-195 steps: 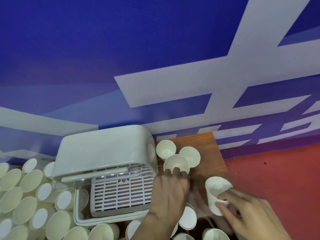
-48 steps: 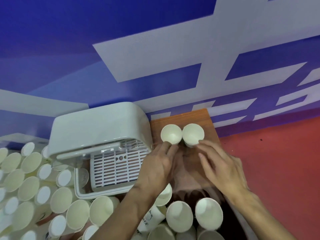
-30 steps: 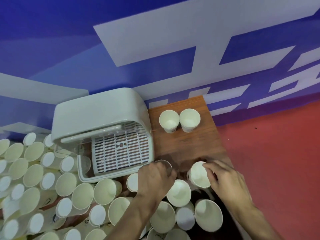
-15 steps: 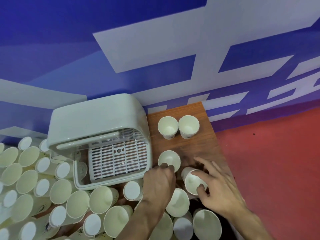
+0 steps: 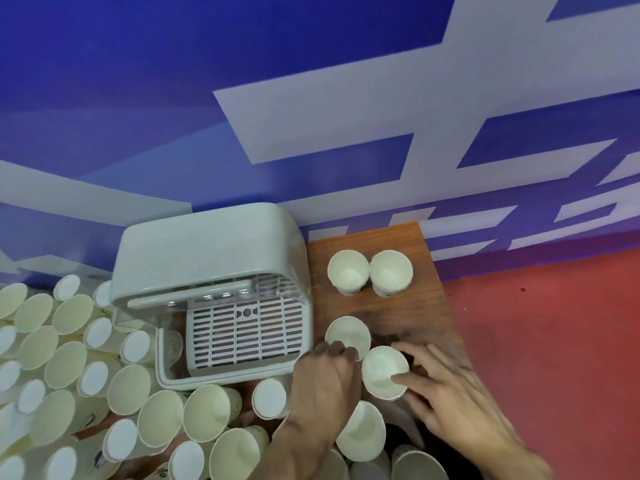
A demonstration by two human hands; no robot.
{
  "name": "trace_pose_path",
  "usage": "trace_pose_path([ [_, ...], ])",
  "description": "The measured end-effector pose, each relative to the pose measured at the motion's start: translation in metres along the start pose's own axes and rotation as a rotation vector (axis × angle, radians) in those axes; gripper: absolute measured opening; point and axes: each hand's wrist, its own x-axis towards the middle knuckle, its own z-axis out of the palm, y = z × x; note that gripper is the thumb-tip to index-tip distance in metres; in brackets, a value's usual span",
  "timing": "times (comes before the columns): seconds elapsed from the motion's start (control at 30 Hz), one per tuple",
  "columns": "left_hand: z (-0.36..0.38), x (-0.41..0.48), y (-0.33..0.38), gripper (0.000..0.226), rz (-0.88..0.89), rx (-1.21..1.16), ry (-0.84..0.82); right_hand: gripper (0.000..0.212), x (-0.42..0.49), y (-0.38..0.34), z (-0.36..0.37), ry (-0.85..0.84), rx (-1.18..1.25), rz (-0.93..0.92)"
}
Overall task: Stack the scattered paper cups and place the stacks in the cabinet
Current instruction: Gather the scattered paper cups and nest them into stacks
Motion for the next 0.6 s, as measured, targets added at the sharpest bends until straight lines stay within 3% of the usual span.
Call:
trace_pose_path([
  [0.07, -0.005, -0.004, -0.001, 0.021, -0.002, -0.016, 0.005, 0.004, -0.002, 0.003, 0.003, 0.075, -0.029, -0.084],
  [0.17, -0.019, -0.012, 0.001, 0.032, -0.004, -0.038, 0.041, 0.013, -0.007, 0.004, 0.002, 0.191, -0.017, -0.155],
  [0.27, -0.047, -0.021, 0.004, 0.028, 0.022, -0.104, 0.183, 0.011, -0.009, -0.002, -0.023, 0.346, 0.058, -0.209],
  [0.43, -0.101, -0.004, 0.004, 0.014, 0.061, -0.175, 0.403, 0.016, 0.006, -0.001, -0.072, 0.579, 0.123, -0.093],
  [0.6, -0.096, 0.042, -0.001, 0.021, 0.019, -0.131, 0.37, 0.014, 0.057, 0.011, -0.07, 0.7, 0.081, -0.032],
])
